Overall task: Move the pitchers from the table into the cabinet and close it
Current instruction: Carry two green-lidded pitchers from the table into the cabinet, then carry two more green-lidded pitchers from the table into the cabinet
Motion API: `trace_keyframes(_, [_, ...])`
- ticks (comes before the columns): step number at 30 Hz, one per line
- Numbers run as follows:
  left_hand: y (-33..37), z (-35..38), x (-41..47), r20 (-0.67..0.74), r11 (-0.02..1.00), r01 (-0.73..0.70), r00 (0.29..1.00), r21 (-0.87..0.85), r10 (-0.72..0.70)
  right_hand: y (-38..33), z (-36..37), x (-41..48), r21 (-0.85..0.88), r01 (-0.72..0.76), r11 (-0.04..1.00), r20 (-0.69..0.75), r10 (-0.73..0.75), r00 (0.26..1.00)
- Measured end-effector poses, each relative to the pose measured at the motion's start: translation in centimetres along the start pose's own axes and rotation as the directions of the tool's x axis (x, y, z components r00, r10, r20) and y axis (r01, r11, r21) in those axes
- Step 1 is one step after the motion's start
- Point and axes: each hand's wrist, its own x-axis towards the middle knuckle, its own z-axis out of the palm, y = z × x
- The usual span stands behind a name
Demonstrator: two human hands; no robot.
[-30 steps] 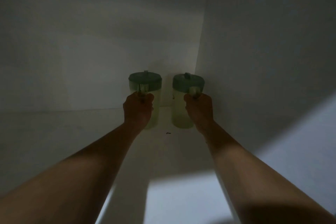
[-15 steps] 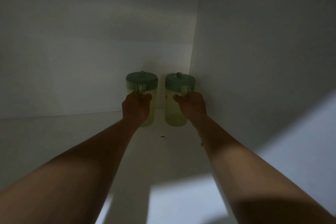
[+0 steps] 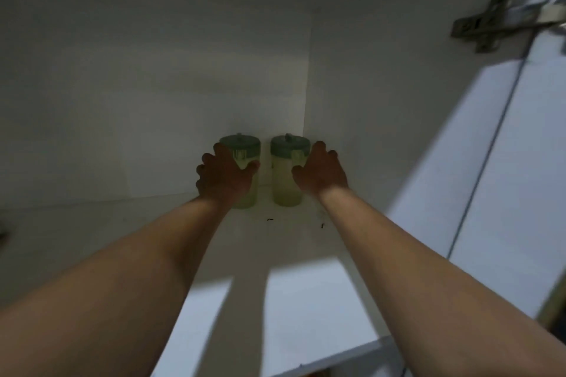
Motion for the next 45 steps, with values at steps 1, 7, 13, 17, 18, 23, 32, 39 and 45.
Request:
trace_keyframes(1, [0.3,-0.6,-0.6,0.006,0.999,-0.039,0.999,0.037,0.038,-0.4,-0.5,-0.8,-0.027,0.002,1.0,0.007,-0.002,1.0])
trace_keyframes(7, [1.3,-8.7,-8.9,0.052,0.931,-0.28,0.96,0.235,0.276,-3.8,-5.3,-10.8,-0.131,0.055,0.99,-0.008,-0.056,0.998])
trace_keyframes(13, [1.2,-17.1,-16.8,0.036,0.841,-0.403,0.907,0.361,0.419,-7.3,-9.3,-20.8,-0.158,0.117,0.98,-0.034,-0.124,0.992])
trace_keyframes(17, [1.6,-21.8,-20.5,0.039,0.81,-0.417,0.897,0.412,0.441,-9.2,-11.8,-25.7,-0.21,0.17,0.963,-0.034,-0.181,0.983])
trace_keyframes(18, [1.8,-23.0,-21.8,0.033,0.805,-0.418,0.894,0.422,0.447,-9.6,-12.5,-27.2,-0.22,0.18,0.959,-0.032,-0.191,0.981])
trace_keyframes(23, [1.9,-28.0,-28.7,-0.062,0.803,-0.389,0.884,0.453,0.463,-11.6,-15.4,-33.4,-0.253,0.259,0.932,-0.023,-0.273,0.962])
trace_keyframes(32, [-3.4,-36.4,-43.7,-0.183,0.806,-0.209,0.914,0.554,0.363,-15.0,-15.7,-46.8,-0.145,0.503,0.852,0.126,-0.489,0.863])
trace_keyframes(39, [-11.0,-46.8,-56.4,-0.351,0.77,0.108,0.923,0.629,0.157,-20.6,-13.4,-58.9,0.039,0.677,0.735,0.246,-0.664,0.706])
trace_keyframes(45, [-16.5,-53.7,-67.5,-0.481,0.712,0.329,0.877,0.621,0.013,-25.0,-10.0,-70.6,0.226,0.753,0.618,0.313,-0.778,0.544])
